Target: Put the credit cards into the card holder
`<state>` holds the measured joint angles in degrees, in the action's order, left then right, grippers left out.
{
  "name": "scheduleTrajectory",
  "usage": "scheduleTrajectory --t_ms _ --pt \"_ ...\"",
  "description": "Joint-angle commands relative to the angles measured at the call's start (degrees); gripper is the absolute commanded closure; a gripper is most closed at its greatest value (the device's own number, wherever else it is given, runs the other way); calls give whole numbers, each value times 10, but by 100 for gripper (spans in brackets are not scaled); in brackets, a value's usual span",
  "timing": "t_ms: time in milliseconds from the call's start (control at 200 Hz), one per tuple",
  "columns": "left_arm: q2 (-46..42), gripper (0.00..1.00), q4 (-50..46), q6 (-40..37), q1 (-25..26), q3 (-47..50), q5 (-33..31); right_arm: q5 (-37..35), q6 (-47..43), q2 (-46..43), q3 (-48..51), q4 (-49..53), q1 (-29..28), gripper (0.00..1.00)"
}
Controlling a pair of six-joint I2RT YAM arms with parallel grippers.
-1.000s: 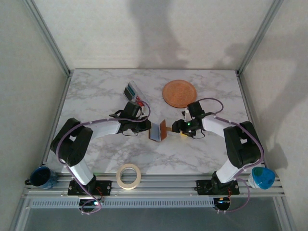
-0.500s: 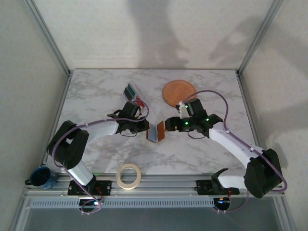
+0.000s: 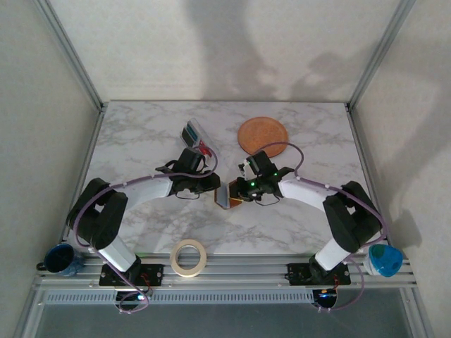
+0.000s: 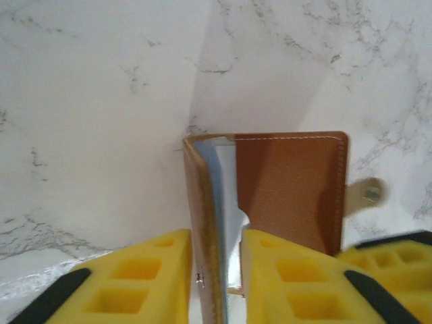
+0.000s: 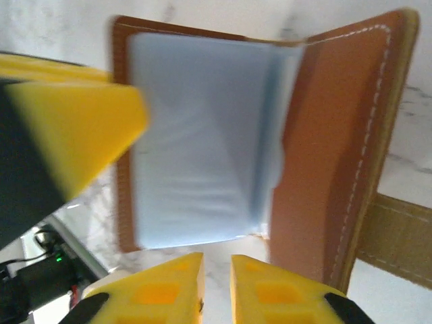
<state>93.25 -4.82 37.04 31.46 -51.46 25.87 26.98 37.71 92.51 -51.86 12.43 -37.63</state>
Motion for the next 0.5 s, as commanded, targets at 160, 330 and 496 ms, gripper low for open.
scheduleTrajectory --t_ms 160,330,496 --pt "-38 74 35 -1 4 33 -10 -58 -30 22 -5 24 3 83" --pt "-29 90 35 -6 4 35 -4 -54 -30 35 -1 15 3 80" --pt "-38 100 27 -8 4 34 -8 -47 -44 33 9 -1 4 63"
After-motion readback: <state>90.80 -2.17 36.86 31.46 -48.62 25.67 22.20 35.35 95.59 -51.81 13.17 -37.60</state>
